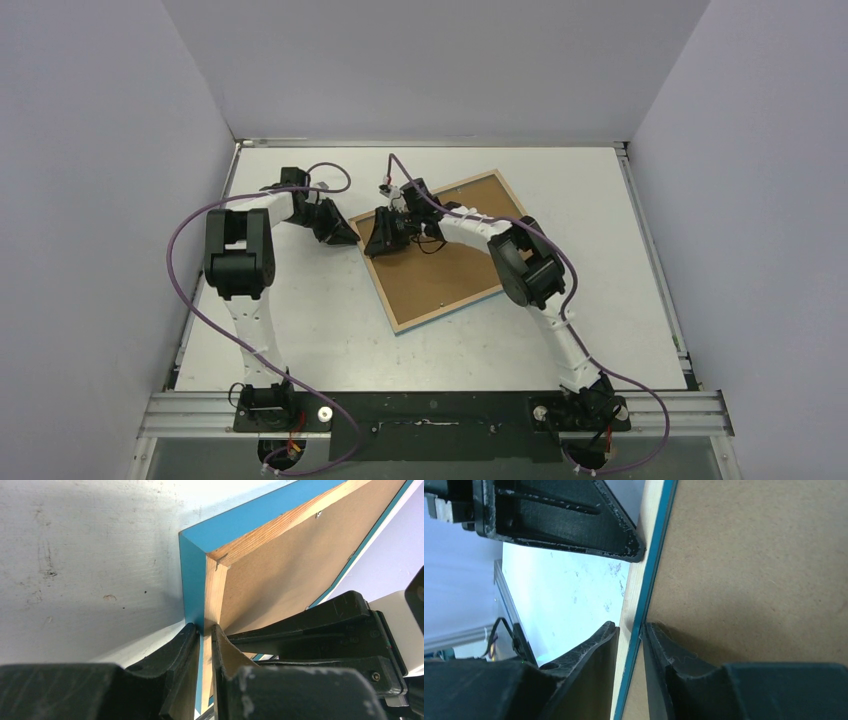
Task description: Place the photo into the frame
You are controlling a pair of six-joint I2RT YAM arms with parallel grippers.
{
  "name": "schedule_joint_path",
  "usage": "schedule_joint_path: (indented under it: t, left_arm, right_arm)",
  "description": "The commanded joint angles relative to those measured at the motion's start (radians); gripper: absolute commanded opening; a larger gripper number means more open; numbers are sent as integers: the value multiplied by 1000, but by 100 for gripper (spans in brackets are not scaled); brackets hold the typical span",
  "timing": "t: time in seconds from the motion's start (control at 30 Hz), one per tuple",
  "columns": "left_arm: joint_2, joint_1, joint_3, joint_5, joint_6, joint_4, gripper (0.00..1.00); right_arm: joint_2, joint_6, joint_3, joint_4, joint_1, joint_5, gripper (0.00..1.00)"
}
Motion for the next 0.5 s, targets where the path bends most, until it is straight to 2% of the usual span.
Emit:
schedule_joint_path:
  t: [0.0,0.27,0.4,0.47]
  left_arm:
    - [79,-2,9,-186,60,45,13]
    - [77,-2,12,-169,58,47,13]
    - [55,0,19,-162,55,49,13]
    - [34,0,23,-157,53,50,15]
  right_arm:
    - [66,-134,52,-203,18,-143,29]
    - [68,-166,139,-263,21,-79,36]
    - [5,-81,128,-186,-3,111,40]
    - [-35,-15,107,-101,-40,156,42]
